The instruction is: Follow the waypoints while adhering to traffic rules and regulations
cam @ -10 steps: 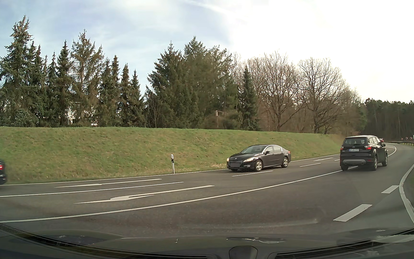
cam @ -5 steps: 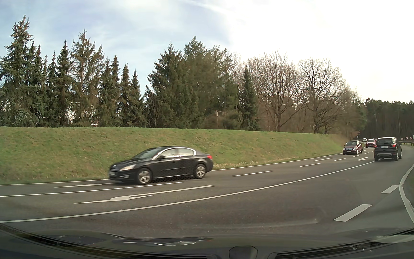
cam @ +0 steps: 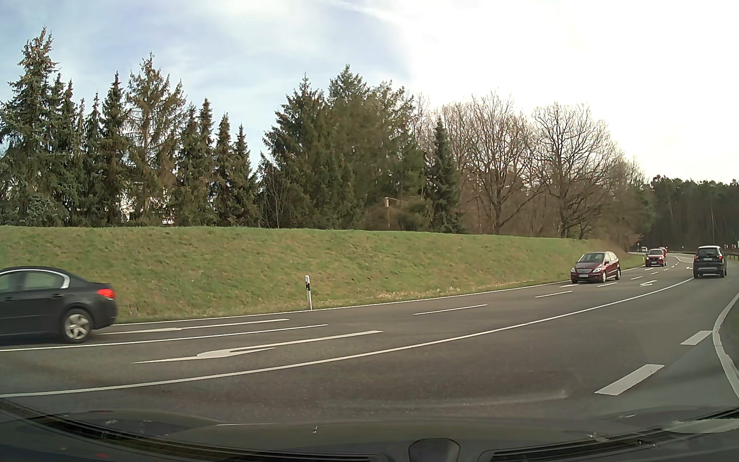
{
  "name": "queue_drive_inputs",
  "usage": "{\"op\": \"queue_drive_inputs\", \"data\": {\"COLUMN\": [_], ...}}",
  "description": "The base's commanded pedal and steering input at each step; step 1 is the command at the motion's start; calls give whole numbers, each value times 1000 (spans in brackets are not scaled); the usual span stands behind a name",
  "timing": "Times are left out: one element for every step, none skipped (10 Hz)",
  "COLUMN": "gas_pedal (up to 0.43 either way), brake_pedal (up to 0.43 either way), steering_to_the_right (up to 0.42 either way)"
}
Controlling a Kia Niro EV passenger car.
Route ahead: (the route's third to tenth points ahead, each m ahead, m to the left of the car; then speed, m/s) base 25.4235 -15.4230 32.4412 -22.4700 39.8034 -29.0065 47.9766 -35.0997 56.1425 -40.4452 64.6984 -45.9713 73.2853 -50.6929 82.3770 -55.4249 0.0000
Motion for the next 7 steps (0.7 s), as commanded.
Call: {"op": "queue_drive_inputs", "data": {"gas_pedal": [0, 0, 0, 0, 0, 0, 0], "brake_pedal": [213, 220, 213, 213, 201, 0, 0], "steering_to_the_right": [327, 327, 327, 327, 327, 327, 327]}}
